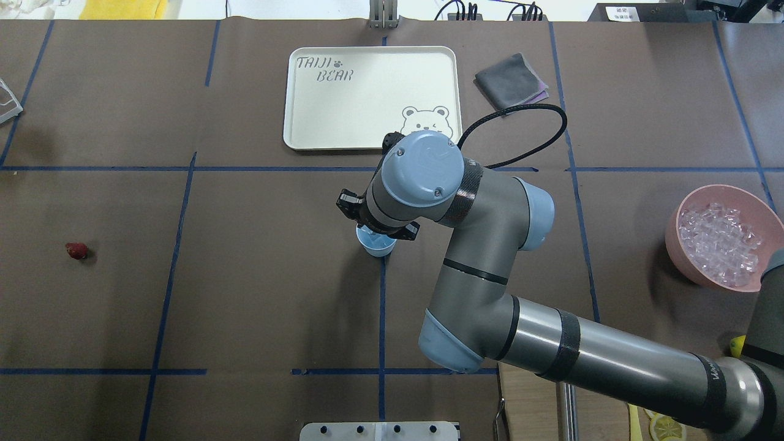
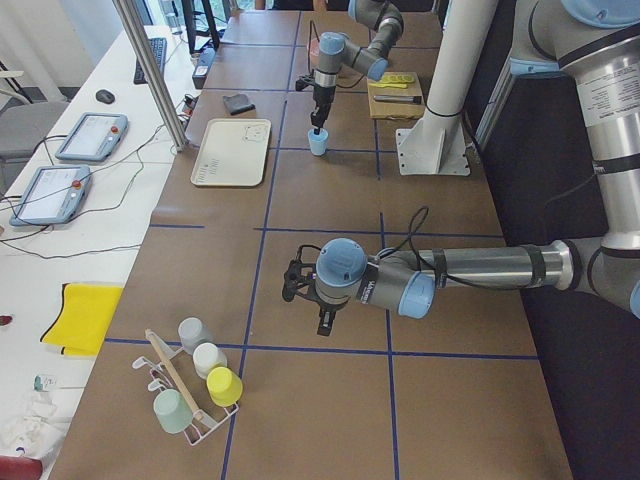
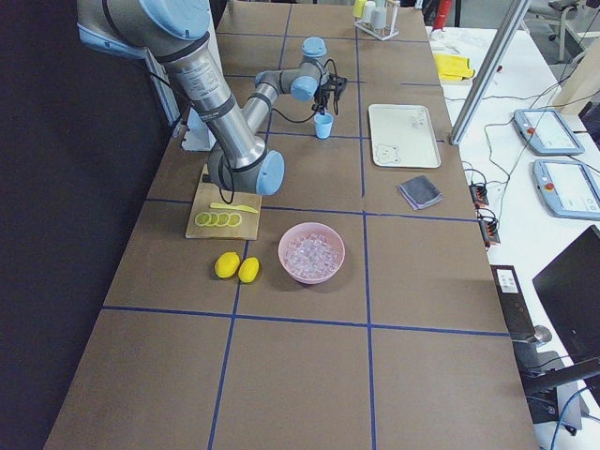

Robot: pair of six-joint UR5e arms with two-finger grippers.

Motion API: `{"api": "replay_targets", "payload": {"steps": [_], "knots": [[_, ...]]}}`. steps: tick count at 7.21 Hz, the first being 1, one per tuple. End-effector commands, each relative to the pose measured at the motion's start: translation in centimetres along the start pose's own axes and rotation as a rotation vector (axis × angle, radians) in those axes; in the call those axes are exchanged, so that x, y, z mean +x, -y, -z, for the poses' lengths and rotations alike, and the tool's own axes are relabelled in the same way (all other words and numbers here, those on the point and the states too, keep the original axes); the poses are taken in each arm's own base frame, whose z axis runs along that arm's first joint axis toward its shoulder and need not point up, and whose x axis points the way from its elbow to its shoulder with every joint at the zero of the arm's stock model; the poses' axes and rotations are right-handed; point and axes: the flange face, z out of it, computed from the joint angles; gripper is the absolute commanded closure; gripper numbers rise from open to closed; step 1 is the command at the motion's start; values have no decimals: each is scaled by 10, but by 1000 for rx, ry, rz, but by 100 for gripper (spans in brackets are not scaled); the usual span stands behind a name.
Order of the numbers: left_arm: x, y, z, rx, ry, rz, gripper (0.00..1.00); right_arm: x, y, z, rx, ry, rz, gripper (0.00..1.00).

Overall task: Put ice and strawberries in cup
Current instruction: 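Carry the ice cube with the right gripper over the blue cup and release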

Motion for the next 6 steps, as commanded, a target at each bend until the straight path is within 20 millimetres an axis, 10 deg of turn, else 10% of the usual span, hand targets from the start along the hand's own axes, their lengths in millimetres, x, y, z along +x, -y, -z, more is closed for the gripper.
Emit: {"api": "replay_targets", "payload": {"steps": [1,3,5,6], "knots": [[0,0,0,0,0,-2,0,5,1,-5,1,-10,-1,67],[0,0,-1,-1,1,2,0,5,2,-5,3,-13,0,5],[12,11,-10,-20,4,86,0,5,14,11,6,6,-8,2],[27,28,-19,-28,12,111,0,23,33,53,-17,6,-35,1]]}}
